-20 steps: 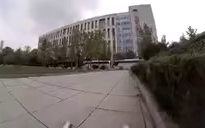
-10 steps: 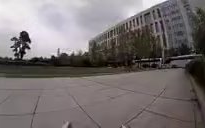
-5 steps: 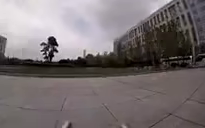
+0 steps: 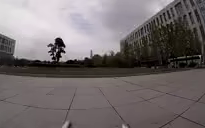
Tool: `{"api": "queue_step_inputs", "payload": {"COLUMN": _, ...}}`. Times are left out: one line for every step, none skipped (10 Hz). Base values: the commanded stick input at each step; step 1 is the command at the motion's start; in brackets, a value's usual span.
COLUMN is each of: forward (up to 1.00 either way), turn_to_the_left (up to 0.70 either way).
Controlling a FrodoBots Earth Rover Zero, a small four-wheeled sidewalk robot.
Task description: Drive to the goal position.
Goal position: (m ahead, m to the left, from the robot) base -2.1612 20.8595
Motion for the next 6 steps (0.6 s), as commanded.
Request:
{"api": "queue_step_inputs", "payload": {"forward": 0.00, "turn_to_the_left": 0.11}}
{"api": "queue_step_inputs", "payload": {"forward": 0.00, "turn_to_the_left": 0.55}}
{"api": "queue_step_inputs", "payload": {"forward": 0.00, "turn_to_the_left": 0.70}}
{"api": "queue_step_inputs", "payload": {"forward": 0.00, "turn_to_the_left": 0.70}}
{"api": "queue_step_inputs", "payload": {"forward": 0.00, "turn_to_the_left": 0.70}}
{"api": "queue_step_inputs", "payload": {"forward": 0.00, "turn_to_the_left": 0.70}}
